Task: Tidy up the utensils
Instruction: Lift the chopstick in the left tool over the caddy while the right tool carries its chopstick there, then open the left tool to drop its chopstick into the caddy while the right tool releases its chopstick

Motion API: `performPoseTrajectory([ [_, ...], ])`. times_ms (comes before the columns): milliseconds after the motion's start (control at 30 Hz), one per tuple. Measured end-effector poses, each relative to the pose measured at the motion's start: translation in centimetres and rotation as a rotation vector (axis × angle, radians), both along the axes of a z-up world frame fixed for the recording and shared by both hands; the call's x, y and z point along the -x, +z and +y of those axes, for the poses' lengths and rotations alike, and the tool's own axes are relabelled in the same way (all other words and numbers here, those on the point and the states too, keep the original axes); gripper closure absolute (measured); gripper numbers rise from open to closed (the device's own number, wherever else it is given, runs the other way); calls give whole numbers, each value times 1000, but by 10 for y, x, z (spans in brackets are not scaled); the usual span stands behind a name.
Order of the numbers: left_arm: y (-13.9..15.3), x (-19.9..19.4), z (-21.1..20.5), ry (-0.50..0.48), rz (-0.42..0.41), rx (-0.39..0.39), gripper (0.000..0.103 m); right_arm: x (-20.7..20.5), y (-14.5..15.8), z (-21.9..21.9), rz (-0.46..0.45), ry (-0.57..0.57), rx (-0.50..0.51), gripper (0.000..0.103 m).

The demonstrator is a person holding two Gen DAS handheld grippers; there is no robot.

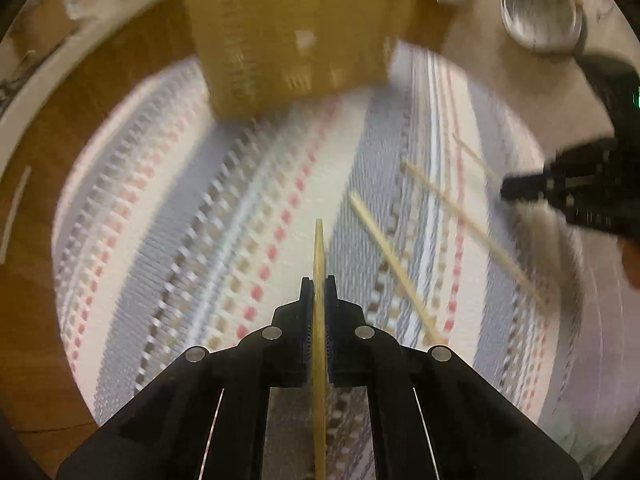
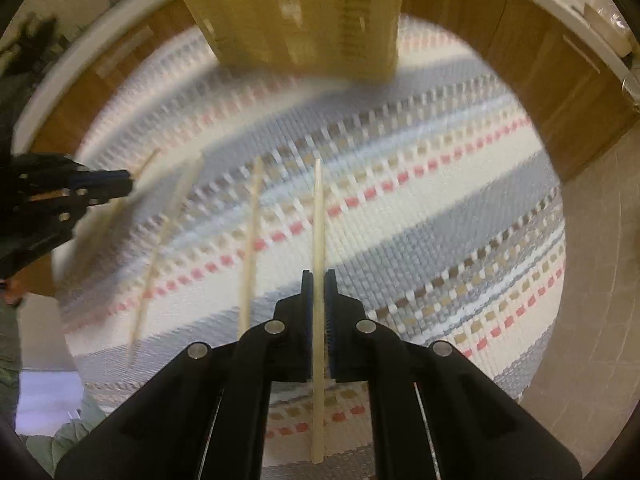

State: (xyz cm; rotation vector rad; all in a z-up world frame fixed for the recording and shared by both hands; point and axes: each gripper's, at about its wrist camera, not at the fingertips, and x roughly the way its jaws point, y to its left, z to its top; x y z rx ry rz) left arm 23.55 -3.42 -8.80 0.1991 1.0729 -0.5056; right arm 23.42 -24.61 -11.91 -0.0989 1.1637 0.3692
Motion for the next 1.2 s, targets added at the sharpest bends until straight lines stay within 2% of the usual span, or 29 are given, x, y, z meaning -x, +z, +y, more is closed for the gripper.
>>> performPoseTrajectory([
  [100,36,9,12,66,-160,136,100,12,31,-4,-135,7,-92,99],
  [200,84,21,21,114,-381,263,100,19,66,-6,-291,11,-167,99],
  [233,93,22,24,128,-427,284,100,20,78,-7,-336,11,-188,99],
  [267,110,24,25,152,-508,313,100,20,93,-8,-406,5,-212,99],
  [367,142,21,10,203,-670,360,100,17,121,-4,-556,-5,-233,99],
  [500,178,14,5,243,-816,452,100,4,159,3,-734,-21,-274,99],
  [633,202,0,-6,270,-905,511,100,-21,193,3,-859,-49,-358,99],
  [700,209,-16,-13,289,-937,493,100,-33,206,-2,-906,-70,-388,99],
  [833,208,-46,-17,306,-976,511,99,-57,221,-7,-1003,-122,-353,99],
  [1033,183,-83,-12,356,-985,518,99,-106,194,-8,-1004,-164,-296,99],
  [1200,159,-102,-10,396,-981,502,99,-122,161,-4,-981,-162,-283,99],
])
